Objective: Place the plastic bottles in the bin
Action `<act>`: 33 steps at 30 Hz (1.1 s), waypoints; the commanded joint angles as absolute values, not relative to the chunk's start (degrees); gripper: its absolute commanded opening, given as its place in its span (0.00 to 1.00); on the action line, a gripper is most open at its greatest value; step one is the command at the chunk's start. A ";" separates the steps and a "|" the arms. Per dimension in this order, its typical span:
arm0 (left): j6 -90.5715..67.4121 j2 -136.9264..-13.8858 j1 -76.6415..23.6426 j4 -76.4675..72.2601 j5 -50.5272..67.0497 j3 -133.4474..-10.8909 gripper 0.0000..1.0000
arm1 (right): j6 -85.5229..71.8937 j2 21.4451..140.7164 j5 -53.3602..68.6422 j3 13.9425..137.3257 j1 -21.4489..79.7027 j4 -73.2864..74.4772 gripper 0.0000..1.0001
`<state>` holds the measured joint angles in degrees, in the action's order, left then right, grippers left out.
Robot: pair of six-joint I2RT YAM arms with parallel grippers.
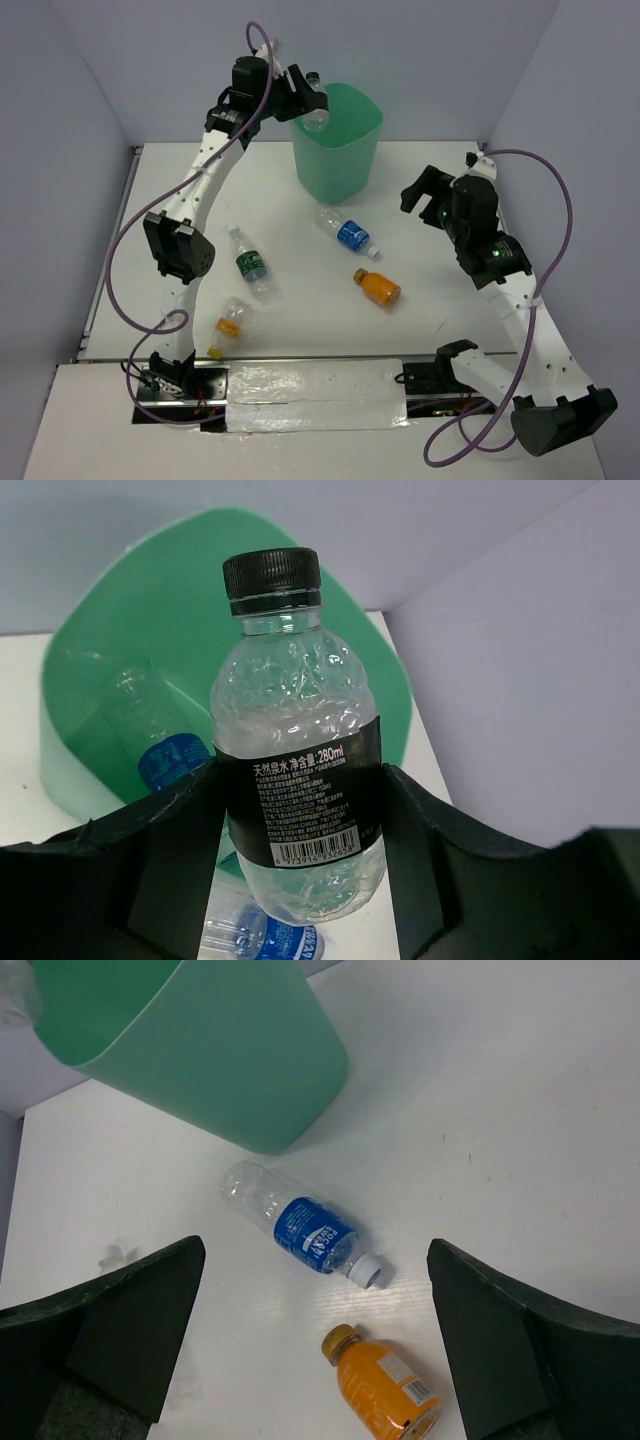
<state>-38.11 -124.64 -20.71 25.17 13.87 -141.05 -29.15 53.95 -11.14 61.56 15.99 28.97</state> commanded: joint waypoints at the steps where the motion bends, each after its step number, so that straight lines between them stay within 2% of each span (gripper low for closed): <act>1: -43.59 -126.38 -21.62 17.59 17.23 -144.31 0.67 | -29.62 52.12 -12.48 63.02 16.52 30.06 1.00; 3: -44.56 -127.35 -21.80 16.79 17.58 -144.49 0.69 | -29.71 51.86 -12.57 62.93 16.52 30.49 1.00; 5: -46.14 -128.49 -21.97 15.65 17.93 -144.67 0.80 | -29.71 51.50 -12.83 62.93 16.44 30.85 1.00; 6: -46.84 -128.84 -21.97 15.47 18.45 -144.84 0.92 | -29.71 51.42 -13.09 62.93 16.52 30.94 1.00; 9: -47.11 -128.41 -22.06 15.21 18.81 -145.02 0.99 | -29.71 51.07 -13.27 63.02 16.52 31.20 1.00; 14: -45.27 -125.43 -22.15 17.30 18.28 -145.02 0.99 | -30.41 50.98 -12.83 62.67 16.61 30.85 1.00; 18: -38.70 -115.62 -22.15 25.12 12.41 -140.99 0.99 | -30.94 50.80 -12.57 62.05 16.52 30.32 1.00; 22: -34.72 -103.38 -22.15 33.47 -5.39 -127.03 0.99 | -31.20 50.54 -12.39 60.47 16.52 29.01 1.00; 26: -34.63 -95.46 -22.15 43.23 -15.52 -113.08 0.99 | -31.46 51.41 -11.61 59.77 16.61 27.87 1.00; 30: -40.40 -87.57 -22.15 48.69 -20.91 -98.64 0.99 | -31.55 51.94 -11.16 59.24 16.79 26.81 1.00; 33: -43.23 -83.34 -22.15 46.50 -18.30 -87.30 0.99 | -31.91 53.43 -12.83 59.94 16.88 29.00 1.00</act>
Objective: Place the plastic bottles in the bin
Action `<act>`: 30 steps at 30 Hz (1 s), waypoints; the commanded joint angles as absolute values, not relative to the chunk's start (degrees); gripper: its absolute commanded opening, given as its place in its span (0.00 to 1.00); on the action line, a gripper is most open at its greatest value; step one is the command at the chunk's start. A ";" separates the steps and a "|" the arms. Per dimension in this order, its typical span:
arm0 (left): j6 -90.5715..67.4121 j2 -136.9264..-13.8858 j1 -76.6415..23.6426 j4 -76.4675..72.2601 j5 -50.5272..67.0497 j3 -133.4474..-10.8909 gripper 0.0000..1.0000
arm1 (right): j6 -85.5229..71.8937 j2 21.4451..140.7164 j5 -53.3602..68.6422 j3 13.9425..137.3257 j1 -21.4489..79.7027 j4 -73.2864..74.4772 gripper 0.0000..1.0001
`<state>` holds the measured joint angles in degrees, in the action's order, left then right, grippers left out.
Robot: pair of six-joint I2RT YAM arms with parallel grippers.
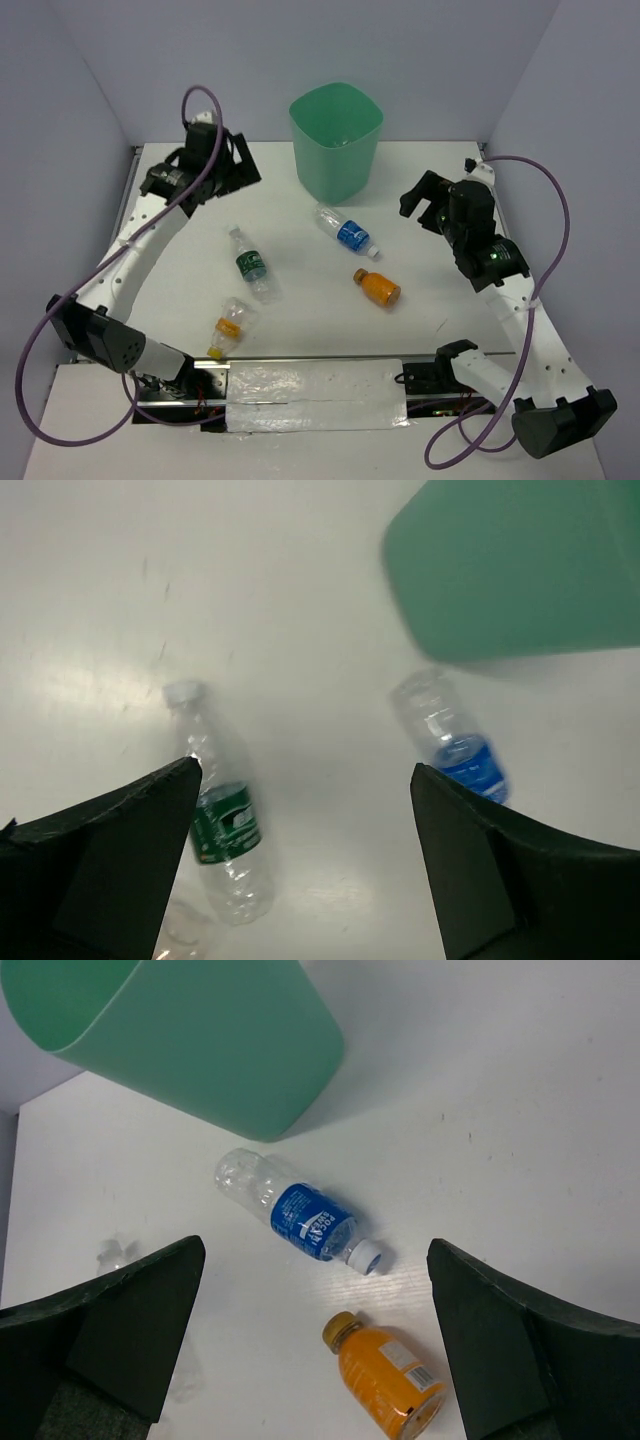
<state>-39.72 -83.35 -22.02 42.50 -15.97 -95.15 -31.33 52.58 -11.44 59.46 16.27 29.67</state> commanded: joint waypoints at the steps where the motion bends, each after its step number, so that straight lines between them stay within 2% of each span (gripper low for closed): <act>1: -43.50 -82.45 -22.15 43.80 -17.24 -82.23 0.99 | -31.64 54.22 -12.92 60.03 17.14 29.70 1.00; 6: -45.26 -79.11 -22.24 37.90 -13.10 -70.96 0.99 | -30.68 54.14 -12.48 58.19 18.19 30.50 1.00; 13: -46.05 -78.31 -22.24 33.76 -13.45 -62.42 0.99 | -31.38 51.42 -10.73 53.18 19.25 29.27 1.00; 30: -49.74 -85.51 -22.32 19.43 -4.75 -50.89 0.99 | -31.82 49.13 -9.58 53.09 19.69 30.06 1.00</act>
